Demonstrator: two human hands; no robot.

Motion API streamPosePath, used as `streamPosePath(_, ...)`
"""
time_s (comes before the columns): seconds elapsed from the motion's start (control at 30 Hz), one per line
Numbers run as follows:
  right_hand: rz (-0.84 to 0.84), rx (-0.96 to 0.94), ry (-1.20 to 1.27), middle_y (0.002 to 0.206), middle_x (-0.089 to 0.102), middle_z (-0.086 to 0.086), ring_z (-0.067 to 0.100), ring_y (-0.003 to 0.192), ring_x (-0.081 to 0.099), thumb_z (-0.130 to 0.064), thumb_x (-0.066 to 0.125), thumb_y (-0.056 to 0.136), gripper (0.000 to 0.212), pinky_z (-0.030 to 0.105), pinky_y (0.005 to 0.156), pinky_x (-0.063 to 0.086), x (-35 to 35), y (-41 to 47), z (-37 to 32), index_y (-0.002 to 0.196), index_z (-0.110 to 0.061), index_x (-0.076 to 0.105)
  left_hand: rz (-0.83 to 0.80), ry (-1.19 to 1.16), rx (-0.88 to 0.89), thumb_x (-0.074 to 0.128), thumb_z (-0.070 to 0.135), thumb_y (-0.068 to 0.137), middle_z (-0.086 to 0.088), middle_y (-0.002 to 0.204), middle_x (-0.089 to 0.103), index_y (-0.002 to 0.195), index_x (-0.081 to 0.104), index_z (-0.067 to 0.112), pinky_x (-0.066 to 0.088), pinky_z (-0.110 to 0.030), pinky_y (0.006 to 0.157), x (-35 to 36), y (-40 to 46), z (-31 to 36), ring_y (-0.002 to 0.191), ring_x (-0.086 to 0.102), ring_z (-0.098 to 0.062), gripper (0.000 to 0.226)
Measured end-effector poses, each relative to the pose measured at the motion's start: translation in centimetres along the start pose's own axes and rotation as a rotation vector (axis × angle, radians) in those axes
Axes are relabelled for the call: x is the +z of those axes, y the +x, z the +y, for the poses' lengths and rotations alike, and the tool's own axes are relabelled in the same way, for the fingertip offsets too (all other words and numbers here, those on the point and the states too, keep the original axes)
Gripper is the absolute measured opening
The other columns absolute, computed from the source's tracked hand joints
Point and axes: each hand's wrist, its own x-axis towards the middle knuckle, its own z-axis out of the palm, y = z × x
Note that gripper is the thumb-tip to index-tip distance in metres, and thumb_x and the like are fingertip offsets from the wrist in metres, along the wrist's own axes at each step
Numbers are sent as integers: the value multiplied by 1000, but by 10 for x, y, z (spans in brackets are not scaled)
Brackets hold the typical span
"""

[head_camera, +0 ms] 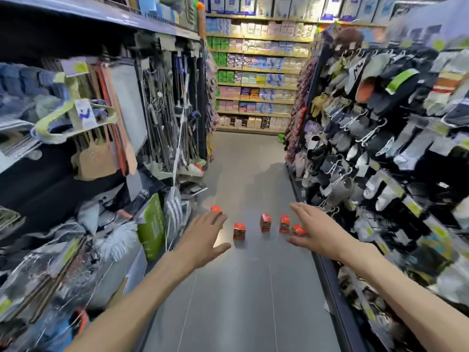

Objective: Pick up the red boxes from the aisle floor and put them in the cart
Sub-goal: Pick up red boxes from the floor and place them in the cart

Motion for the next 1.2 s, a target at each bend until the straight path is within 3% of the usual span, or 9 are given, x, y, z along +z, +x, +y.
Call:
streamPosePath(0.1,-17,22,14,156,34,8,23,143,33,-60,68,82,96,27,117,23,12,69,28,153,-10,27,-18,-5,10,53,58,87,-3,144,41,145,33,19,33,-39,108,15,72,-46,134,38,-26,73)
streamPosePath(0.3,-19,40,67,156,33,10,24,144,31,-57,68,83,94,28,118,21,52,217,95,153,-9,27,-63,-30,-15,55,59,88,-8,155,34,150,30,20,26,-41,116,73,214,-132,143,29,-27,77)
streamPosePath(0.6,-48,-18,90,158,30,10,26,144,29,-60,64,85,97,31,118,21,112,476,207,155,-10,21,-107,-8,-10,70,49,81,-7,146,43,145,37,18,36,-43,111,147,424,-268,135,41,-29,79)
streamPosePath(0.77,-113,-44,136,151,40,14,31,136,41,-57,68,83,95,38,113,33,155,603,242,152,-7,28,-166,-17,-94,72,49,81,-6,151,38,149,32,19,34,-40,113,193,495,-336,137,38,-27,84)
streamPosePath(1.1,-236,72,329,152,37,11,29,139,37,-53,73,80,97,38,116,31,359,798,288,153,-9,27,-398,-160,-75,83,35,74,-8,152,37,150,27,19,33,-43,114,384,665,-514,138,38,-30,96)
streamPosePath(1.2,-278,116,384,151,40,15,31,139,39,-50,76,79,96,28,116,22,434,837,304,151,-5,32,-466,-206,-30,84,33,73,-9,151,36,151,25,18,35,-44,113,467,706,-565,137,37,-30,99)
